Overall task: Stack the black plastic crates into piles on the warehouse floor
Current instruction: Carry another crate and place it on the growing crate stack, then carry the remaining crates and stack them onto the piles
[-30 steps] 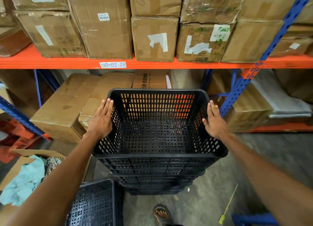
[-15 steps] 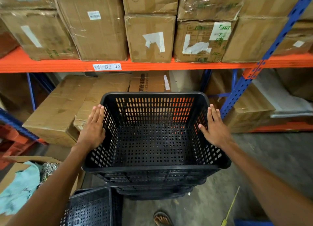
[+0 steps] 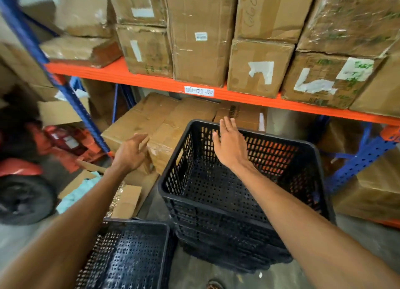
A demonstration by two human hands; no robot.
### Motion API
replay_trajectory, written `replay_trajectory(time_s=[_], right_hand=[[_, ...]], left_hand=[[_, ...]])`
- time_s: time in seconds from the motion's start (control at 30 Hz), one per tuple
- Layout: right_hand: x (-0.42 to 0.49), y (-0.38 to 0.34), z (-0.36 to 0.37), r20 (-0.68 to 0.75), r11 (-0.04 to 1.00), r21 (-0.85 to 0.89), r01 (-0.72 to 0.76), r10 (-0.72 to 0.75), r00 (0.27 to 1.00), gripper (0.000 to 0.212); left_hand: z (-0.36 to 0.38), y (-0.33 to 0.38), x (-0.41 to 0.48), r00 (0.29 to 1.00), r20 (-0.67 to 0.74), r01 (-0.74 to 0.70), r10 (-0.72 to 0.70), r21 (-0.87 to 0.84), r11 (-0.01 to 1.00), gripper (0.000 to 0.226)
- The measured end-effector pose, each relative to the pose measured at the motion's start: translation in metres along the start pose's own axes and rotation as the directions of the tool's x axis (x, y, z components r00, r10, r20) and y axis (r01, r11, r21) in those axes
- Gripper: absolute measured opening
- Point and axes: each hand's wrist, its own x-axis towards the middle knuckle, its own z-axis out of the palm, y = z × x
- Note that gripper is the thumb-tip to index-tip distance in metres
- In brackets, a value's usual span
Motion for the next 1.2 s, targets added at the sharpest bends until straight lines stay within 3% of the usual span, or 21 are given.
replay_trajectory(time_s=[0.17, 0.27, 0.43, 0.6, 0.77, 0.93, 1.07, 1.2], right_hand=[[0.014, -0.163, 0.038, -0.02, 0.924, 0.279, 0.262, -0.268, 0.963, 0.058], [-0.013, -0.236, 0.07, 0.014, 0.854, 0.369, 0.366, -0.399, 0.917, 0.057], [-0.078, -0.303, 0.143, 0.157, 0.817, 0.457, 0.351, -0.463, 0.873, 0.059], [-0.15, -0.283, 0.253, 0.447, 0.924, 0.369, 0.102, -0.272, 0.852, 0.059], [-0.237, -0.225, 0.36, 0.614, 0.969, 0.061, -0.241, 0.154, 0.774, 0.06], [-0.302, -0.186, 0.45, 0.566, 0.841, -0.18, -0.51, 0.512, 0.646, 0.071], [-0.323, -0.159, 0.513, 0.468, 0.695, -0.19, -0.694, 0.685, 0.558, 0.082], [-0.334, -0.145, 0.559, 0.484, 0.544, -0.103, -0.833, 0.759, 0.436, 0.052]], left_hand=[[-0.058, -0.078, -0.065, 0.952, -0.073, 0.302, -0.298, 0.045, 0.952, 0.043], [-0.076, -0.126, -0.116, 0.859, -0.078, 0.511, -0.507, 0.066, 0.857, 0.045], [-0.075, -0.203, -0.192, 0.717, -0.097, 0.695, -0.69, 0.035, 0.718, 0.046], [-0.034, -0.297, -0.236, 0.655, 0.029, 0.751, -0.755, 0.087, 0.655, 0.049], [0.043, -0.403, -0.25, 0.626, 0.289, 0.706, -0.724, 0.184, 0.684, 0.058], [0.136, -0.508, -0.253, 0.587, 0.388, 0.683, -0.711, 0.235, 0.692, 0.071], [0.207, -0.574, -0.262, 0.504, 0.401, 0.767, -0.765, 0.199, 0.61, 0.084], [0.257, -0.603, -0.283, 0.372, 0.496, 0.892, -0.784, 0.043, 0.451, 0.053]])
